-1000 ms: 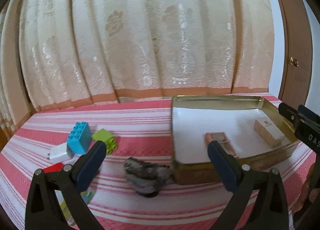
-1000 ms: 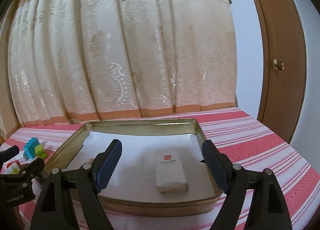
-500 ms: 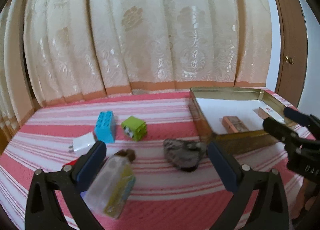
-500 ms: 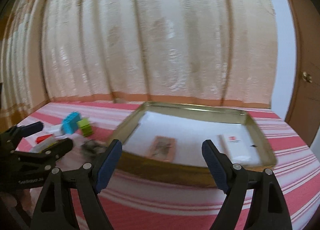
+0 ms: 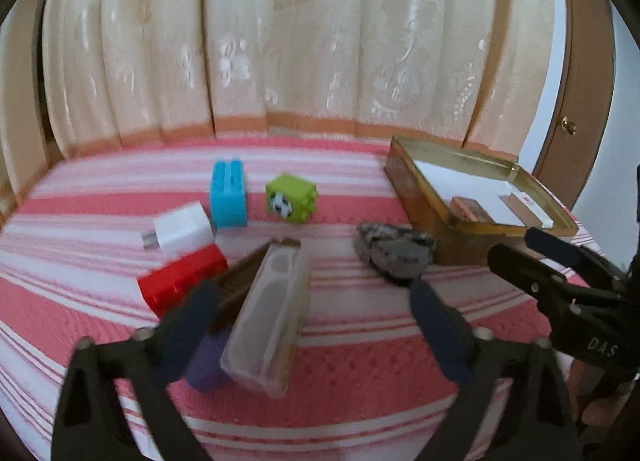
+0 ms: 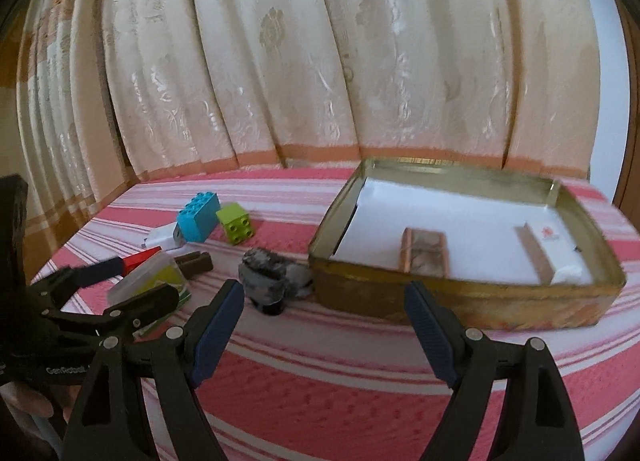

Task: Organize rigid objects
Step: 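Grasp the clear plastic case with the left tool while the right tool reaches the grey sequined pouch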

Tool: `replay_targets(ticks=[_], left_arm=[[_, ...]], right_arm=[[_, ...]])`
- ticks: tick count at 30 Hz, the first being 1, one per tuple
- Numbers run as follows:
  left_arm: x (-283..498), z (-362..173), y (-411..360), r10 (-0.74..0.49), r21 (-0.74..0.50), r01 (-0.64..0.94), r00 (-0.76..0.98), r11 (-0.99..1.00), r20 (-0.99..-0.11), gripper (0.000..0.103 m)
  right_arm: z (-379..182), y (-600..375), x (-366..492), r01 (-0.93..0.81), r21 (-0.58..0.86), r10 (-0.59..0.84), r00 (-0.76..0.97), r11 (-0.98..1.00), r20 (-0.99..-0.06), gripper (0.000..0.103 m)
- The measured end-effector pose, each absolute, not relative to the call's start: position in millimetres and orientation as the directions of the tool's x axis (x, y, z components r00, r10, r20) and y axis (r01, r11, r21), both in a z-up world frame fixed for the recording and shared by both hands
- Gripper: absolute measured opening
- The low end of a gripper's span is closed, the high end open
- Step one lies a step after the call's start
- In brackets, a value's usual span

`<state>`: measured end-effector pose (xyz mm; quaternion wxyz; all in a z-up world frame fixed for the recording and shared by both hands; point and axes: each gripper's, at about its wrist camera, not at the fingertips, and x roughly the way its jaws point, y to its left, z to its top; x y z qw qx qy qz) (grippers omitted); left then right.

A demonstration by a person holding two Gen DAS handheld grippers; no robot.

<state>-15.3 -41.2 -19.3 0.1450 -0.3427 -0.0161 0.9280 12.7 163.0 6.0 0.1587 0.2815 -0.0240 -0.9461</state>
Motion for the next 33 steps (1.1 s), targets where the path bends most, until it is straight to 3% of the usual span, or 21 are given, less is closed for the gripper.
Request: replay_targets(ticks=[1,3,6,8,14,20,23,28,33], left_arm=[[-19.2,-22.7,-44.2,0.289,-0.152,-0.253,-0.703,-0.955,-0.650,0.072],[-27.9,-31.6,-49.1,0.297,-0.193,-0.228,-0.659,-0.954,-0.692,0.048],[-31.9,-36.9,-55.2,0.306,-0.230,-0.202,-0.636,-0.952,-0.709,0.037],[-32.5,-38.5,-53.4,0.307,-0.230,-0.204,-0.625,-0.952,-0.718,0.025],[-27.4,-35.3,-59.9,0.312,-0.248,-0.191,-0.650,-0.950,-0.693,0.024],[-6.5,-9.3,-69.4,0.240,-0.196,-0.157,-0.809,-0.968,-0.537,0.024],[-3.7,-4.9,-77.5,0.217,-0.210,-0.125,-0.839,-0.970,-0.499,0.024],[-5.6,-2.2,-99.1,0.119,-0.233,-0.007,-0.873,-0.972,-0.474,0.024],[-10.0,-9.6,-116.8,0.071,-0.273,0.081,-0.861,-0.959,-0.504,0.024]], right_arm=[[4.6,162.0,11.8,0.286,0.142,-0.316,-0.786,-0.948,-0.531,0.084],[3.2,159.0,10.1,0.291,0.154,-0.327,-0.776,-0.944,-0.539,0.084],[3.0,154.3,9.7,0.303,0.153,-0.336,-0.767,-0.941,-0.547,0.084],[1.8,151.9,8.9,0.309,0.158,-0.343,-0.757,-0.938,-0.556,0.084],[-4.4,146.3,0.1,0.324,0.195,-0.374,-0.711,-0.926,-0.596,0.084],[-11.7,134.3,-10.0,0.339,0.232,-0.407,-0.662,-0.912,-0.630,0.084],[-13.0,123.0,-18.8,0.318,0.209,-0.375,-0.663,-0.925,-0.648,0.084],[-17.0,111.2,-38.4,0.264,0.245,-0.360,-0.645,-0.933,-0.675,0.085],[-14.0,90.1,-44.8,0.429,0.327,-0.532,-0.562,-0.842,-0.633,0.085]])
